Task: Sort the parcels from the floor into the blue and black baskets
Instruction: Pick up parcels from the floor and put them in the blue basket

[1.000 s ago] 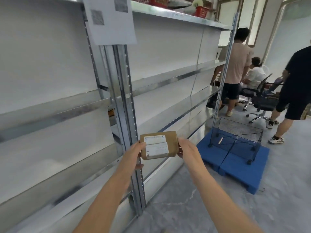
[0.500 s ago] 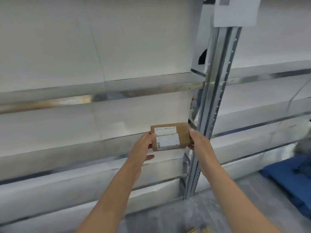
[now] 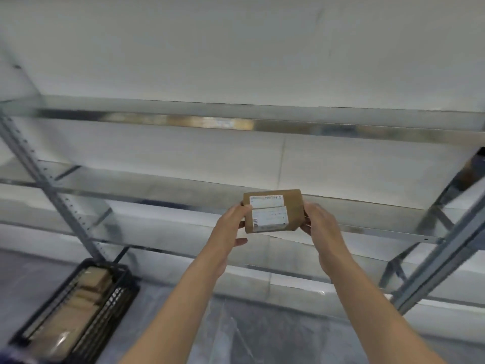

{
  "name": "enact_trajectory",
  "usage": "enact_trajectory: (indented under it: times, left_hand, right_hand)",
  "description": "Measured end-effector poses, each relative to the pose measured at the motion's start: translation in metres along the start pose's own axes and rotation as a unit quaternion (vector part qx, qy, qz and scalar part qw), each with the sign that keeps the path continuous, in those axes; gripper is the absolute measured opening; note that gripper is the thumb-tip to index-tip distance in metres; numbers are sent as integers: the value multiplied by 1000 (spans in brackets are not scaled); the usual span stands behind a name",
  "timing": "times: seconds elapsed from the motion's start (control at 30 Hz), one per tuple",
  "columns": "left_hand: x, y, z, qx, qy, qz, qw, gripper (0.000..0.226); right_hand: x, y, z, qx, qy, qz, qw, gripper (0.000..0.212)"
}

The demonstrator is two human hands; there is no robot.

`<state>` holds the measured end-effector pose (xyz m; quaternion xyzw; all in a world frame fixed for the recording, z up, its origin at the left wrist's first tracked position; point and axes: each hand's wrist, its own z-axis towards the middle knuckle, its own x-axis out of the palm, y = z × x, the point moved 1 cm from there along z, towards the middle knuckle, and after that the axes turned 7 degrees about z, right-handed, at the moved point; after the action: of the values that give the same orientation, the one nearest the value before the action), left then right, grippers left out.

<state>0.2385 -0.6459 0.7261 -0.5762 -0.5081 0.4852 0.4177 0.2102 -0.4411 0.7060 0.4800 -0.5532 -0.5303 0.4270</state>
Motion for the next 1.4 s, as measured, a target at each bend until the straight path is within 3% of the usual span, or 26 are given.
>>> enact_trajectory:
  times: [0.17,0.53,0.93,1.07,1.27,1.4]
  left_hand:
    - [-77,27,-17,-11,-64,-12,998,29]
    - [-207,86,-67,-68,-230,-55,969,27]
    - [-304,133,-71,-150,-405,-143,891,18]
    - [-324,153,-75,-172,-444,-172,862,38]
    - [-361,190,-96,-193,-493,-208,822,42]
    - [-394,218,-115,-200,-502,-224,811,32]
  right_hand:
    - [86,-7,-9,5,69,-8,998,35]
    - [257,-30,-26,32,248,-19,968,35]
    - [426,-77,-9,71,436,-33,896,30]
    - [470,-86,-17,88,494,-35,864,25]
    - [531,-109,-45,95,554,-76,823,29]
    - [573,-128,-68,90,584,-105,800,35]
